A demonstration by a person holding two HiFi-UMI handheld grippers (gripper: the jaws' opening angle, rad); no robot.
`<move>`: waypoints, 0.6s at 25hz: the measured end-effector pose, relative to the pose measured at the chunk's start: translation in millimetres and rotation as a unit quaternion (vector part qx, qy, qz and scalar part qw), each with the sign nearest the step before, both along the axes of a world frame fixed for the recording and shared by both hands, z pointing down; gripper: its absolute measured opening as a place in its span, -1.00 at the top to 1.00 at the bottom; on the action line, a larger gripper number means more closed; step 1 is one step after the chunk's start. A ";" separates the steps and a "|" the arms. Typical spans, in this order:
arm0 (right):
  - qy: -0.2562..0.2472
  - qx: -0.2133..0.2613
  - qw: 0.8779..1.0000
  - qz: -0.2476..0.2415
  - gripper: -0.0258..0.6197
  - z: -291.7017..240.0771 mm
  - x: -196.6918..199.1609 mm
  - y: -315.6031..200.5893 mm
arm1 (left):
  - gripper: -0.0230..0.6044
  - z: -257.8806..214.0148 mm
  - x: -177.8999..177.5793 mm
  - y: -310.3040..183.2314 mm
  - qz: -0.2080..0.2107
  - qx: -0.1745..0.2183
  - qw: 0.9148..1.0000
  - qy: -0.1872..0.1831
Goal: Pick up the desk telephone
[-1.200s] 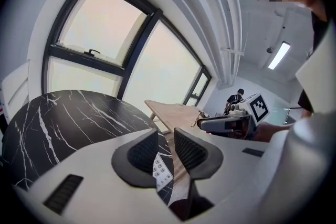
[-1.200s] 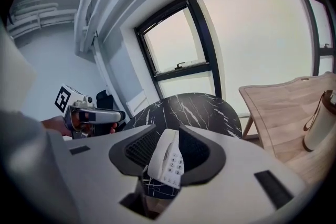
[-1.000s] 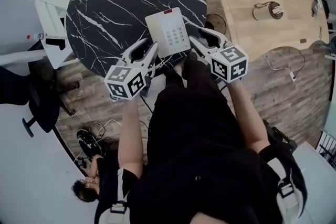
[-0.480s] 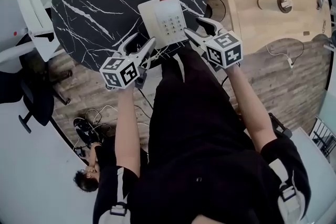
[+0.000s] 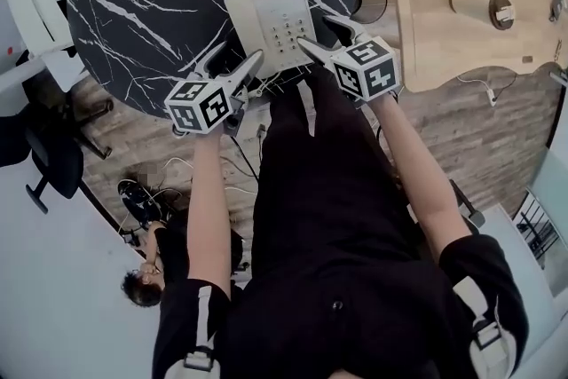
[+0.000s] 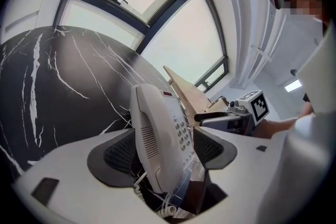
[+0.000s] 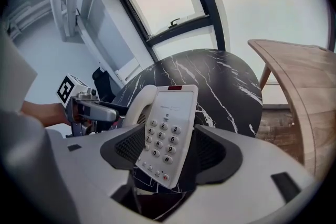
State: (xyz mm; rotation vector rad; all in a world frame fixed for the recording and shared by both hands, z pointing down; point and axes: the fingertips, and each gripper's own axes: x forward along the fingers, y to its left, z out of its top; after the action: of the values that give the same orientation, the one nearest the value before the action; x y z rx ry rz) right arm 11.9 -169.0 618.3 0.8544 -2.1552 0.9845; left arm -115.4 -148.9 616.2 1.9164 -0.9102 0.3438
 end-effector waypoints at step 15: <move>0.003 -0.042 0.999 -0.014 -0.01 49.5 -20.0 -1.9 | -0.19 35.7 8.0 -2.6 -0.021 -0.046 0.998 0.043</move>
State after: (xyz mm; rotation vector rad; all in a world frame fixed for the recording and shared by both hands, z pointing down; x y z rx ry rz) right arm -8.1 -170.9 667.8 0.7843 -2.0998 1.0503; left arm -107.4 -151.5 651.9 1.8106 -0.8629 0.2725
